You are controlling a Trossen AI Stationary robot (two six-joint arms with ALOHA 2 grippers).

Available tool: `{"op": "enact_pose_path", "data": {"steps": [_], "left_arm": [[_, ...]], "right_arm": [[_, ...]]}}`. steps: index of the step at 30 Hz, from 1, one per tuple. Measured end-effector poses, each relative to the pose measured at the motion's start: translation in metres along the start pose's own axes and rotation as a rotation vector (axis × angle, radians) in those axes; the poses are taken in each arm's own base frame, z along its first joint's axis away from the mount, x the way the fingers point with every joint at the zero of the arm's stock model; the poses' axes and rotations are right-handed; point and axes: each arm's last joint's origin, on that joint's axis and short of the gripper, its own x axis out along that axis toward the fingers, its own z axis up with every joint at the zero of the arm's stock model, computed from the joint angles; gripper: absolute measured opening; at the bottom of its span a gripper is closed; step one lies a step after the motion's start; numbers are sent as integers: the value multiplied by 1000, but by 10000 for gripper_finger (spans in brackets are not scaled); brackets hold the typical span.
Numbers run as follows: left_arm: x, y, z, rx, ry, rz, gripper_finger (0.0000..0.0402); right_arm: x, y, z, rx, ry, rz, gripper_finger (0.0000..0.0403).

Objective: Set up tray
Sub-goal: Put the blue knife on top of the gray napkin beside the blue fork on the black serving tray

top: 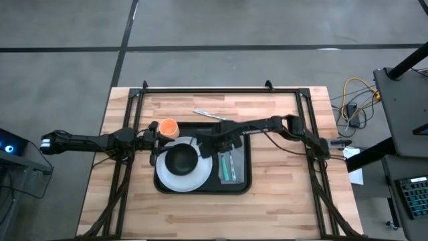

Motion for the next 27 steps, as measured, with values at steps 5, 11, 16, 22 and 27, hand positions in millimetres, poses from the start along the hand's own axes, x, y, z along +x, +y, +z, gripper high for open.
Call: {"op": "enact_pose_path", "data": {"steps": [5, 11, 16, 22, 27], "left_arm": [[0, 0, 0, 0, 0, 0, 118], [0, 0, 0, 0, 0, 0, 118], [0, 0, 0, 0, 0, 0, 118], [0, 0, 0, 0, 0, 0, 118], [0, 0, 0, 0, 0, -1, 118]], "right_arm": [[-8, -9, 36, -72, -21, 23, 132], [-20, -26, 83, -164, -61, 52, 128], [-24, -45, 115, -264, -80, 47, 133], [-26, -69, 147, -349, -94, 35, 140], [-27, -82, 163, -447, -102, 26, 141]]}}
